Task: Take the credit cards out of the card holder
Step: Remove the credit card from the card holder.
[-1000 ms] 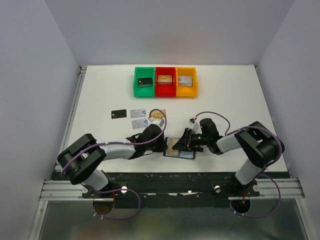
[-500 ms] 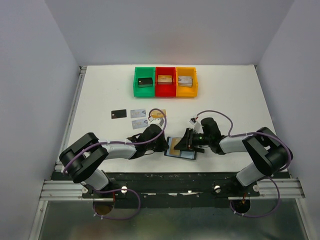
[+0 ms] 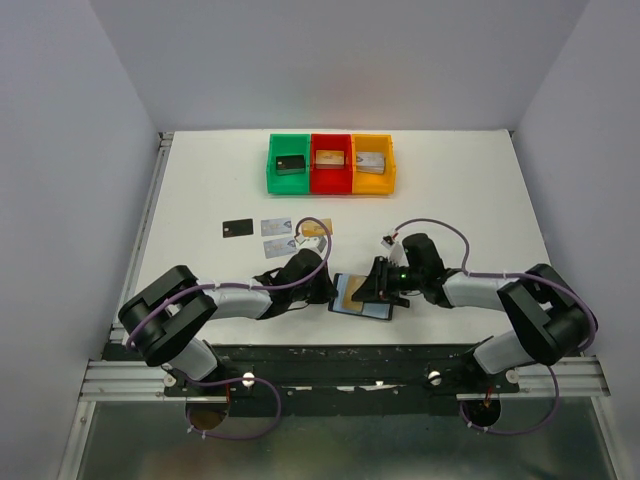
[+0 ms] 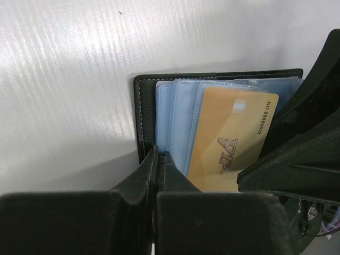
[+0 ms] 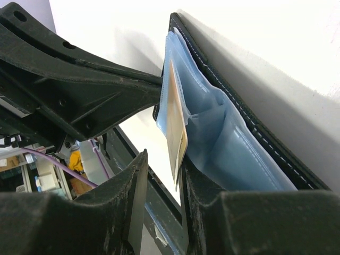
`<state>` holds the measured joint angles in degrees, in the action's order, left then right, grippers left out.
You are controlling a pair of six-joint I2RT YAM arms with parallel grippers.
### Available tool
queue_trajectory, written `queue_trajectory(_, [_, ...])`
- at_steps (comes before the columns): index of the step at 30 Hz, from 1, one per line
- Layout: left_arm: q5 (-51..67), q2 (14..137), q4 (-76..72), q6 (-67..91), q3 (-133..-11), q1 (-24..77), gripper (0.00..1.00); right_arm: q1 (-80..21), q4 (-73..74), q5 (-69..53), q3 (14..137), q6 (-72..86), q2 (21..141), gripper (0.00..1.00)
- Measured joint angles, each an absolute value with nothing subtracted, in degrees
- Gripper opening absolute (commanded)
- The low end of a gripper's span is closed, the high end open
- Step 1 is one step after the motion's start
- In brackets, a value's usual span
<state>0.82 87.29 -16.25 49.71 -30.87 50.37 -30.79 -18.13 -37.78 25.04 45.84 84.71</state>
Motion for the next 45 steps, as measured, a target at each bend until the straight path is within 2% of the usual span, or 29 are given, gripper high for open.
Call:
queue_trajectory(29, [0.30, 87.26, -18.00, 50.72, -29.85, 50.37, 0.00, -30.79, -10.13, -35.22, 25.56, 42.41, 79.79, 0.35])
queue_trajectory(45, [2.52, 89.27, -23.57, 50.76, -29.12, 50.37, 0.00, -30.79, -17.23, -35.35, 25.54, 47.09, 82.72, 0.38])
